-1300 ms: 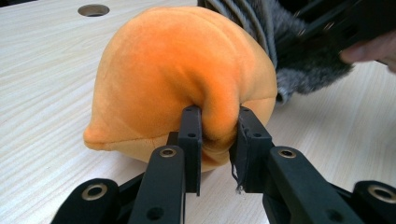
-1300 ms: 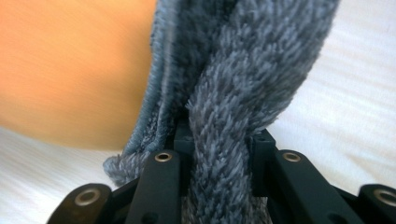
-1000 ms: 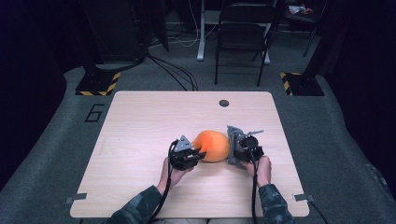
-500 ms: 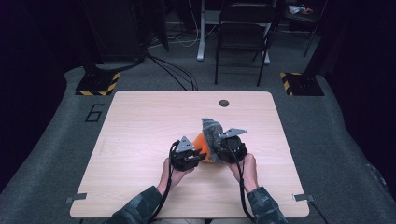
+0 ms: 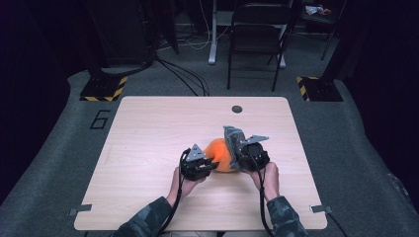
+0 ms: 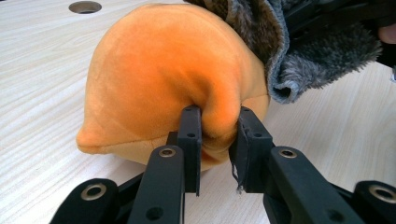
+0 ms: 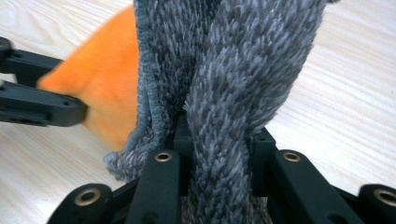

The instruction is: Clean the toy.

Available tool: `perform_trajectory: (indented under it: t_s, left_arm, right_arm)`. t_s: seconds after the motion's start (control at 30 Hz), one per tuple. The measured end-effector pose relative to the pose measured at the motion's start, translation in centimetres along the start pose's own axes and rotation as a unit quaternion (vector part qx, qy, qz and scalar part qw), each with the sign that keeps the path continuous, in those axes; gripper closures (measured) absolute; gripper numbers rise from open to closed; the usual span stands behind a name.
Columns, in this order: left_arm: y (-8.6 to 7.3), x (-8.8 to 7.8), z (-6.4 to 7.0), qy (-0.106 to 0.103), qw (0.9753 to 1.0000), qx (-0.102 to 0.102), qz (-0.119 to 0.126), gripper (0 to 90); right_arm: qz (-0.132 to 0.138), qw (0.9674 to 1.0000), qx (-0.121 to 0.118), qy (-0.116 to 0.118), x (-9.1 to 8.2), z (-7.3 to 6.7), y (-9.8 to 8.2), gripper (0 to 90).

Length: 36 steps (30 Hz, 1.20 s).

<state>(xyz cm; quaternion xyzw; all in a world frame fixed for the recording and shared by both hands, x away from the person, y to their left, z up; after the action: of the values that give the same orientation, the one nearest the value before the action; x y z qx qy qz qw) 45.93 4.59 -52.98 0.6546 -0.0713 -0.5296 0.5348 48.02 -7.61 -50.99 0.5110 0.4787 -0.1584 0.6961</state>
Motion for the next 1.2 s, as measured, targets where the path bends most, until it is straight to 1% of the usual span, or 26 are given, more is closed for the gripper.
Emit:
perform_trajectory:
  t_s: [0.13, 0.23, 0.3, 0.4, 0.43, 0.47, 0.5, 0.57, 0.6, 0.63, 0.67, 0.7, 0.73, 0.77, 0.83, 0.87, 0.9, 0.93, 0.97, 1.0, 1.03, 1.07, 1.1, 1.13, 1.17, 1.2]
  left_arm:
    - [0.0, 0.0, 0.0, 0.0, 1.0, 0.001, -0.001, 74.6]
    - [-0.1, 0.0, 0.0, 0.0, 1.0, 0.004, -0.003, 74.6]
    - [0.0, 0.0, 0.0, 0.0, 1.0, 0.002, -0.001, 74.6]
    - [-0.1, 0.0, -0.1, -0.002, 1.0, 0.002, -0.003, 74.7]
    - [0.0, 0.0, -0.1, -0.001, 1.0, 0.0, 0.0, 74.7]
    - [-0.1, 0.0, -0.2, -0.001, 1.0, -0.002, 0.0, 74.7]
    - [-0.1, 0.0, -0.2, 0.0, 1.0, 0.0, -0.001, 74.7]
    - [-0.1, 0.0, -0.4, 0.003, 1.0, -0.004, -0.001, 74.7]
    - [-0.1, -0.1, -0.4, 0.003, 1.0, -0.004, -0.002, 74.7]
    - [-0.1, -0.1, -0.5, 0.005, 1.0, -0.004, 0.001, 74.7]
    - [-0.1, -0.1, -0.6, 0.005, 1.0, -0.007, 0.002, 74.6]
    - [-0.1, -0.2, -0.7, 0.004, 1.0, -0.009, 0.0, 74.7]
    - [0.0, -0.2, -0.8, 0.007, 0.9999, -0.012, 0.005, 74.6]
    - [0.0, -0.2, -0.8, 0.006, 0.9999, -0.015, 0.006, 74.6]
    - [0.0, -0.2, -0.9, 0.006, 0.9999, -0.014, 0.006, 74.6]
    - [0.0, -0.2, -0.9, 0.007, 0.9999, -0.014, 0.008, 74.6]
    - [0.0, -0.2, -0.9, 0.008, 0.9999, -0.013, 0.007, 74.6]
    - [0.0, -0.2, -0.9, 0.009, 0.9998, -0.016, 0.009, 74.5]
    - [0.0, -0.2, -1.0, 0.011, 0.9998, -0.015, 0.007, 74.4]
    - [0.0, -0.2, -1.0, 0.012, 0.9998, -0.015, 0.007, 74.0]
    - [-0.1, -0.2, -1.2, 0.014, 0.9998, -0.012, 0.004, 72.5]
    - [-0.1, -0.2, -1.2, 0.015, 0.9998, -0.016, 0.004, 68.6]
    - [-0.2, -0.3, -1.2, 0.019, 0.9997, -0.013, 0.0, 63.4]
    - [-0.3, -0.3, -1.3, 0.029, 0.9996, -0.001, -0.006, 58.2]
    - [-0.4, -0.3, -1.3, 0.043, 0.999, 0.012, -0.009, 53.5]
    - [-0.6, -0.3, -1.2, 0.053, 0.9981, 0.026, -0.017, 48.7]
  right_arm:
    - [-0.011, 0.9998, 0.015, -0.003, 0.6, 1.0, -0.6, 71.7]
    - [-0.021, 0.9994, 0.024, -0.01, 1.2, 1.9, -1.3, 71.7]
    - [-0.033, 0.9988, 0.031, -0.019, 1.7, 2.5, -1.9, 71.8]
    - [-0.05, 0.9976, 0.045, -0.018, 2.8, 3.2, -2.9, 72.0]
    - [-0.056, 0.9972, 0.046, -0.018, 3.1, 3.4, -3.2, 72.0]
    - [-0.063, 0.9967, 0.045, -0.025, 3.5, 3.6, -3.5, 71.9]
    - [-0.074, 0.9955, 0.055, -0.021, 3.9, 3.6, -3.9, 72.0]
    - [-0.09, 0.9944, 0.052, -0.018, 4.9, 3.8, -4.7, 71.9]
    - [-0.09, 0.9944, 0.053, -0.013, 5.2, 3.8, -4.9, 71.8]
    - [-0.089, 0.9943, 0.059, -0.011, 5.1, 3.8, -4.8, 71.8]
    - [-0.093, 0.9943, 0.05, -0.016, 4.8, 4.0, -4.7, 71.9]
    - [-0.093, 0.994, 0.054, -0.021, 4.2, 4.0, -4.5, 72.0]
    - [-0.081, 0.9947, 0.058, -0.024, 3.5, 4.3, -4.0, 72.1]
    - [-0.069, 0.9955, 0.061, -0.024, 2.7, 4.4, -3.5, 72.1]
    - [-0.031, 0.9975, 0.06, -0.02, 0.9, 4.5, -2.2, 72.1]
    - [-0.018, 0.9978, 0.061, -0.016, 0.1, 4.2, -1.6, 72.1]
    - [-0.001, 0.9984, 0.056, -0.004, -0.7, 3.6, -0.9, 72.1]
    - [0.008, 0.9984, 0.055, 0.004, -1.1, 2.9, -0.4, 72.1]
    - [0.01, 0.9991, 0.039, 0.015, -1.3, 2.0, -0.1, 72.1]
    - [0.004, 0.9994, 0.027, 0.021, -1.1, 1.1, 0.0, 72.1]
    - [-0.002, 0.9998, 0.013, 0.015, -0.6, 0.5, -0.1, 72.1]
    - [-0.012, 0.9999, 0.001, 0.001, -0.1, 0.2, -0.2, 72.1]
    - [-0.015, 0.9998, -0.004, -0.009, 0.4, 0.1, -0.4, 72.2]
    - [-0.013, 0.9999, 0.002, -0.008, 0.7, 0.1, -0.4, 72.2]
    - [-0.011, 0.9999, 0.002, -0.006, 0.8, 0.2, -0.5, 72.1]
    - [-0.011, 0.9999, 0.007, -0.002, 0.8, 0.3, -0.5, 72.1]
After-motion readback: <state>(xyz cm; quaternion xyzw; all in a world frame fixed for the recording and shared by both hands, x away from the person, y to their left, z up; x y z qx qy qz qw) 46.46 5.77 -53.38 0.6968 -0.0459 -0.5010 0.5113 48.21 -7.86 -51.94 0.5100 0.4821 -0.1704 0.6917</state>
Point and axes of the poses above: each handheld gripper's, and its own axes: x roughly forward along the jaws, y roughly out of its top, z roughly to its right, the point moved 10 cm from there along x, roughly forward along the jaws, and after that the axes turned 9 degrees about -z, right-handed, at the moved point
